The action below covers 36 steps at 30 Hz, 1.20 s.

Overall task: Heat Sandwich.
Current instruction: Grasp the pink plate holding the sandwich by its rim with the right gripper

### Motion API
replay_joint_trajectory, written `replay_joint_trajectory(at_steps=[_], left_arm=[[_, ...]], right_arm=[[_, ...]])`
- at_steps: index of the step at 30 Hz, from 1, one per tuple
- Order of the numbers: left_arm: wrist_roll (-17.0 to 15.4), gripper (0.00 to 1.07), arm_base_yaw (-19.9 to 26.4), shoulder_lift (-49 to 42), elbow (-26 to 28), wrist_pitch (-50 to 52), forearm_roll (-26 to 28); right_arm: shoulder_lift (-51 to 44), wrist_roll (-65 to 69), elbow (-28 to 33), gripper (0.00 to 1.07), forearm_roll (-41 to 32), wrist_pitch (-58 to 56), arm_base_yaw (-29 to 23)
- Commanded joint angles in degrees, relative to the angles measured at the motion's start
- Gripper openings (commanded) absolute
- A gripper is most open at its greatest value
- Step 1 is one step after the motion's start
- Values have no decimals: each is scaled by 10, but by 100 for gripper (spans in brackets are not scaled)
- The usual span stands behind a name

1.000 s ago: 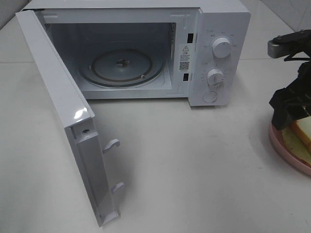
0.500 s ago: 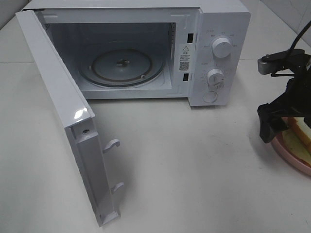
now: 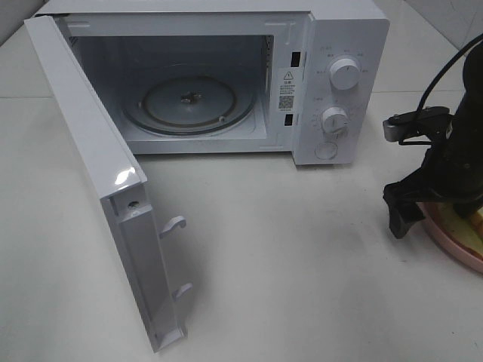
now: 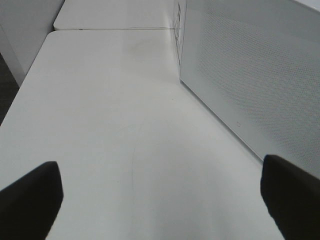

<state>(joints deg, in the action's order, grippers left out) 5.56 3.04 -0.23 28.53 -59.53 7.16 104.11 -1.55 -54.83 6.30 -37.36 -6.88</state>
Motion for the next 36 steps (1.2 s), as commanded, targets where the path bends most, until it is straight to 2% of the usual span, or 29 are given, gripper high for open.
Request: replay_joint_trajectory(at_steps=[1, 14, 18, 22, 23, 24, 26, 27, 29, 36], left_arm=[[-1, 101, -2, -16, -1, 2, 5], [-1, 101, -2, -16, -1, 2, 5], [-1, 101, -2, -16, -1, 2, 5], [-1, 101, -2, -16, -1, 2, 5], [-1, 101, -2, -16, -1, 2, 5], [-1, 101, -2, -16, -1, 2, 5], [-1, 101, -2, -16, -1, 2, 5], [-1, 101, -2, -16, -1, 2, 5], [-1, 101, -2, -16, -1, 2, 5], [-1, 101, -2, -16, -1, 2, 5]], right_arm=[[13, 21, -2, 95, 23, 12, 2], [46, 26, -2, 91, 24, 34, 2], [46, 26, -2, 87, 24, 34, 2], [46, 31, -2, 61, 37, 33, 2], [46, 31, -2, 61, 37, 33, 2], [46, 48, -2, 44, 55, 32, 2], [46, 65, -2, 25, 72, 28, 2], [46, 65, -2, 25, 72, 28, 2], [46, 76, -2, 0, 93, 18, 2], [46, 84, -2, 0, 95, 15, 2]])
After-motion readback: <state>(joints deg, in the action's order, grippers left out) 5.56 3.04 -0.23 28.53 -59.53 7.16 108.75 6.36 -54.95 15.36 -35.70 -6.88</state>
